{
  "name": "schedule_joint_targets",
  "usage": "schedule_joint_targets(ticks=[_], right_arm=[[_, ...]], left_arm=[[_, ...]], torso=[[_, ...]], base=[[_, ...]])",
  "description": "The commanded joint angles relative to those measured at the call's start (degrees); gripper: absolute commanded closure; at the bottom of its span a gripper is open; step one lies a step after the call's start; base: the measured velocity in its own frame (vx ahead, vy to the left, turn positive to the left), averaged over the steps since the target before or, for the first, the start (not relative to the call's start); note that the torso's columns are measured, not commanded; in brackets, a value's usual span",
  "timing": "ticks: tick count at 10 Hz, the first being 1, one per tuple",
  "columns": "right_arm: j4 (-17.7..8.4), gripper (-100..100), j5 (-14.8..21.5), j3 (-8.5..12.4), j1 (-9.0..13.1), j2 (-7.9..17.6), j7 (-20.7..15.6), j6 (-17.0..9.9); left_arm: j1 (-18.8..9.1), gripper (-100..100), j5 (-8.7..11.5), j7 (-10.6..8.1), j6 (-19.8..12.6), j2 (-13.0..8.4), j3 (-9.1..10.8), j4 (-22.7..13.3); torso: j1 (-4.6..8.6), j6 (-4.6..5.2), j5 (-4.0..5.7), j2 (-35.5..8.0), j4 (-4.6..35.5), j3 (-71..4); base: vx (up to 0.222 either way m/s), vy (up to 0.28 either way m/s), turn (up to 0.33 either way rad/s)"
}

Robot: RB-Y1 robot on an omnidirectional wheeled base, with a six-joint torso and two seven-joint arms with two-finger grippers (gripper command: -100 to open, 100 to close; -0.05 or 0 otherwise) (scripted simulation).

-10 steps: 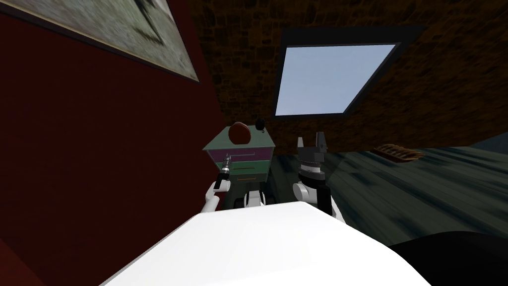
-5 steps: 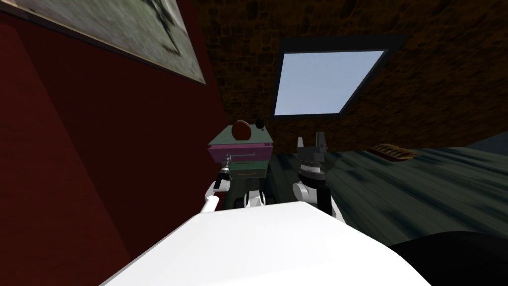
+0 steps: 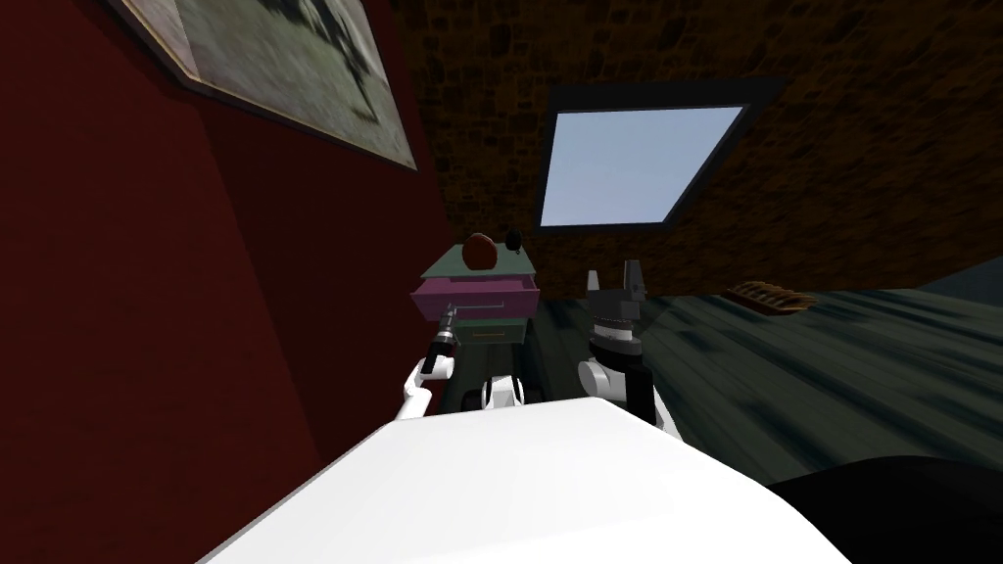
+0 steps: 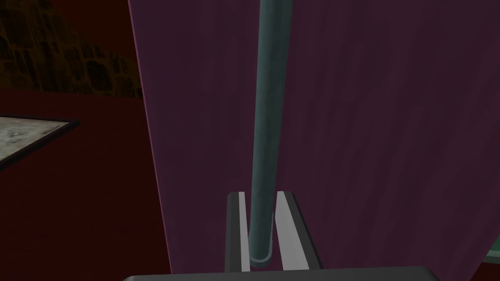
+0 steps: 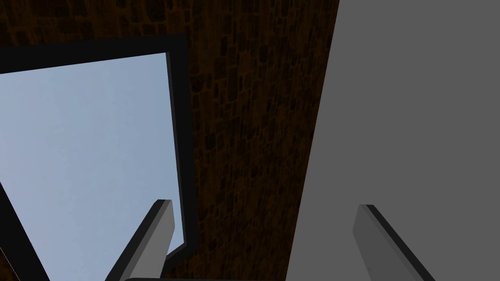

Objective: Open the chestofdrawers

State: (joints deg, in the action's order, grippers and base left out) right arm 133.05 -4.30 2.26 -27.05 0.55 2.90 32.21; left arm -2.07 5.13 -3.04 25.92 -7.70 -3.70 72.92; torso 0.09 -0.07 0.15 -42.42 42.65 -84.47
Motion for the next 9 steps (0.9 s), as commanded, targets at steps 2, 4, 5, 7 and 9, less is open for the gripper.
schedule_joint_targets(ticks=[2,4,5,7,9], right_arm=[[0.0,0,0.0,0.0,0.0,0.0,0.0,0.0],[0.0,0,0.0,0.0,0.0,0.0,0.0,0.0],[0.0,0,0.0,0.0,0.0,0.0,0.0,0.0],[0.0,0,0.0,0.0,0.0,0.0,0.0,0.0],[0.0,0,0.0,0.0,0.0,0.0,0.0,0.0]], left_arm=[[0.6,100,0.1,-0.27,0.1,-0.4,-0.47,1.8],[1.0,100,0.2,-0.45,0.2,-0.7,-0.78,3.0],[-0.1,-100,0.3,-0.52,-2.6,-0.8,-0.50,3.3],[-1.4,-100,0.5,-0.75,-4.9,-1.2,-0.21,4.2],[-2.7,-100,0.7,-0.97,-7.1,-1.5,0.09,5.2]], torso=[[-0.02,0.01,-0.05,-0.2,-0.1,0.1],[-0.03,0.03,-0.02,-0.3,0.0,0.2],[-0.04,-0.01,0.00,-0.5,0.1,0.2],[0.01,0.06,-0.10,0.4,-0.4,-0.3],[-0.07,0.08,-0.12,0.4,-0.4,-0.3]], base=[[-0.173,-0.003,0.028],[-0.211,0.017,0.028],[-0.135,0.008,0.022],[-0.030,-0.011,0.016],[-0.018,-0.011,0.010]])
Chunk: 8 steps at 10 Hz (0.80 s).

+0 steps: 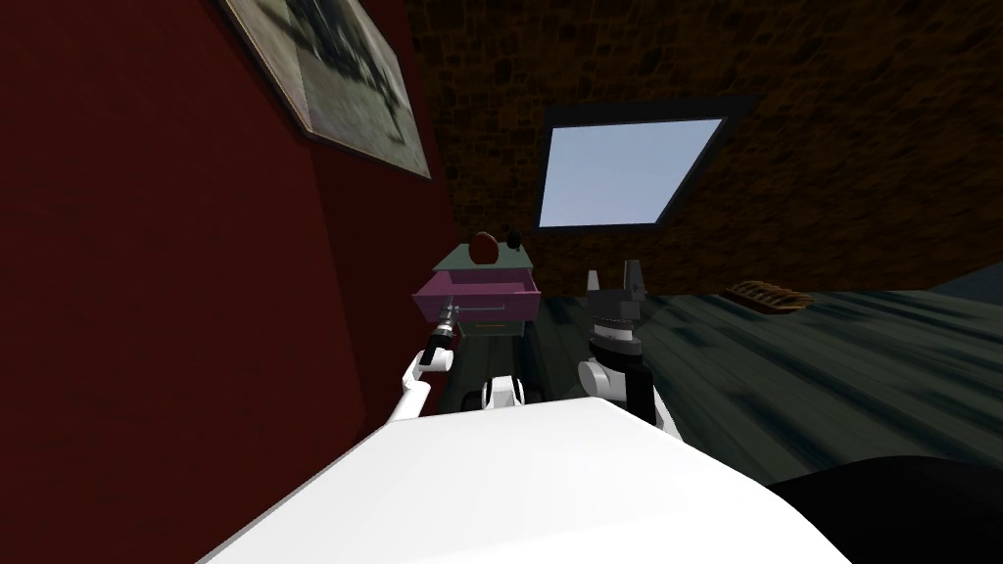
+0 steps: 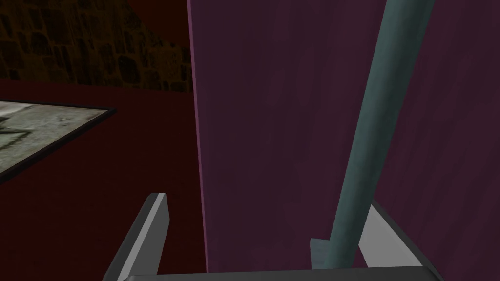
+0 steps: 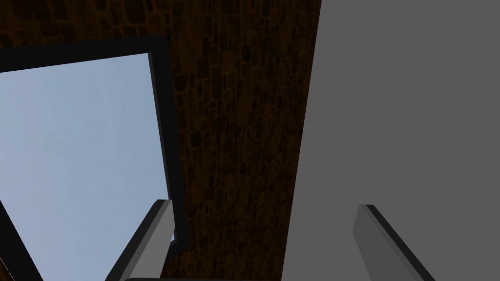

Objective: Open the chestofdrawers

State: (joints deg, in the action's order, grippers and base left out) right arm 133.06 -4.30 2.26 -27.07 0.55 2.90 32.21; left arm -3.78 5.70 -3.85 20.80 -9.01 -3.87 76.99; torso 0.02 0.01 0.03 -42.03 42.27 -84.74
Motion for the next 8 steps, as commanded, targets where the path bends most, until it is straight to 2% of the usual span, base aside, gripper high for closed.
schedule_joint_targets(ticks=[1,4,5,6,8], right_arm=[[0.0,0,0.0,0.0,0.0,0.0,0.0,0.0],[0.0,0,0.0,0.0,0.0,0.0,0.0,0.0],[0.0,0,0.0,0.0,0.0,0.0,0.0,0.0],[0.0,0,0.0,0.0,0.0,0.0,0.0,0.0],[0.0,0,0.0,0.0,0.0,0.0,0.0,0.0]], left_arm=[[-1.7,-100,0.2,-0.27,-3.1,-0.4,0.41,1.7],[-3.6,-100,0.5,-0.60,-6.4,-0.9,0.85,3.2],[-2.8,-100,0.4,-0.46,-6.0,-0.6,0.62,2.5],[-2.7,0,0.4,-0.48,-6.3,-0.7,0.60,2.5],[-2.5,0,0.4,-0.47,-6.5,-0.6,0.56,2.2]], torso=[[-0.03,-0.01,-0.03,-0.2,0.0,0.1],[0.05,-0.04,0.08,-0.6,0.3,0.4],[0.09,-0.06,0.13,-0.7,0.4,0.4],[0.09,-0.05,0.09,-0.6,0.3,0.4],[0.05,-0.02,0.04,-0.4,0.2,0.3]], base=[[-0.031,-0.008,0.013],[-0.043,-0.007,0.009],[-0.011,-0.001,-0.001],[0.000,0.000,0.000],[0.000,0.000,0.000]])
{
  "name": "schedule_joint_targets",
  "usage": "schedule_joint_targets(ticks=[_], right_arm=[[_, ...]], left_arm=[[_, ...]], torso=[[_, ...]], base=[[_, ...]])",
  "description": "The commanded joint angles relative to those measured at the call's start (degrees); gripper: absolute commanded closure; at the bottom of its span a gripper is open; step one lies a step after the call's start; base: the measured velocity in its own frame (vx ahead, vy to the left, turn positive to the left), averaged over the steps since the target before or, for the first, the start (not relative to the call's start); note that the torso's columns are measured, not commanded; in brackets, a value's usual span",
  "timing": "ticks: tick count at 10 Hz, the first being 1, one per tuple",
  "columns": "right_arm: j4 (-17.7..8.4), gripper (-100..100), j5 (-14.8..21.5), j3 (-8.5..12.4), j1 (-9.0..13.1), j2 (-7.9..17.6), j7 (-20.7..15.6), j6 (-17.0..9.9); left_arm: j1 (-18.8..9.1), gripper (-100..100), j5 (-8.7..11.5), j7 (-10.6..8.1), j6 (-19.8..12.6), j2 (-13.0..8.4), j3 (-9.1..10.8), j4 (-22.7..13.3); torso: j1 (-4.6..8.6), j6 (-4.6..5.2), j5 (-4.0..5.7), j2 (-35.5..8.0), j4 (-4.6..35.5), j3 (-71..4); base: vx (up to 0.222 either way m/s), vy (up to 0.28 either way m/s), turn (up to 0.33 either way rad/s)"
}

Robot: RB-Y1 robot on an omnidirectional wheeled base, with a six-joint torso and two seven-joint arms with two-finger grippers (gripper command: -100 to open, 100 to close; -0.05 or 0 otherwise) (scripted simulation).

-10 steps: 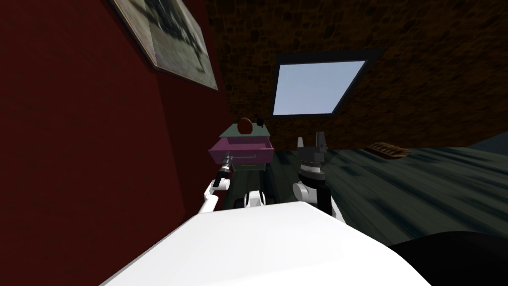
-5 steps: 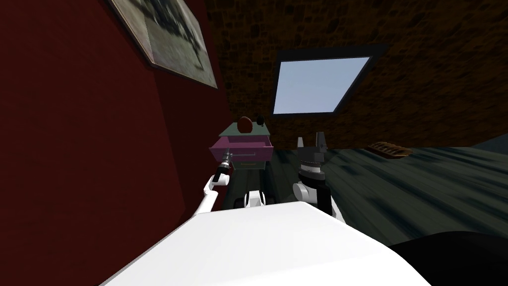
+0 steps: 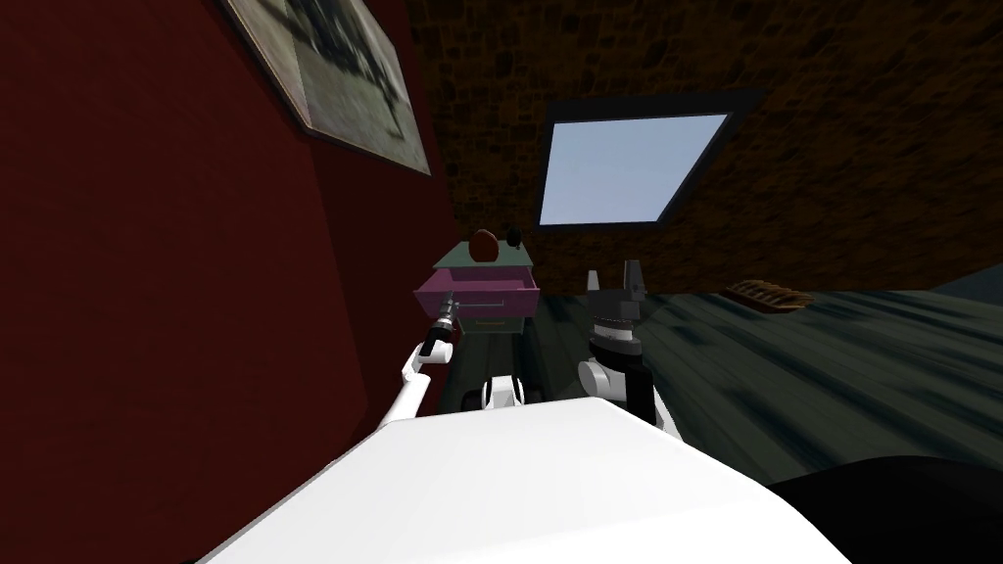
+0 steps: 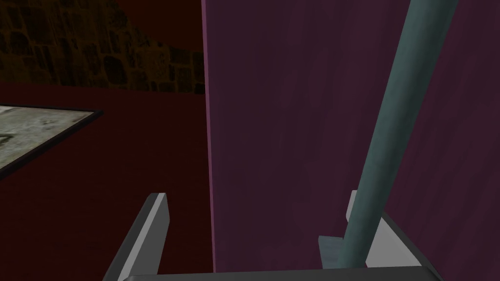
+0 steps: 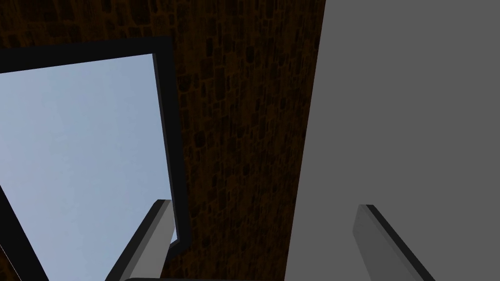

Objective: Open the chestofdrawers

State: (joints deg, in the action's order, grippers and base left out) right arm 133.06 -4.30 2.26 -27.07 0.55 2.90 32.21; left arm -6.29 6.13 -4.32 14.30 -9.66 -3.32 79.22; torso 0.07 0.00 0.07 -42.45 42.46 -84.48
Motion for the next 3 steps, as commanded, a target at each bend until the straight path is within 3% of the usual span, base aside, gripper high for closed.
schedule_joint_targets(ticks=[1,3], right_arm=[[0.0,0,0.0,0.0,0.0,0.0,0.0,0.0],[0.0,0,0.0,0.0,0.0,0.0,0.0,0.0]], left_arm=[[0.1,0,0.0,0.00,-0.1,0.0,-0.01,-0.1],[0.1,0,0.0,0.01,-0.1,0.0,-0.02,-0.1]], torso=[[-0.02,0.01,-0.02,0.1,-0.1,0.0],[-0.04,0.01,-0.05,0.1,-0.1,-0.1]], base=[[0.000,0.000,0.000],[0.000,0.000,0.000]])
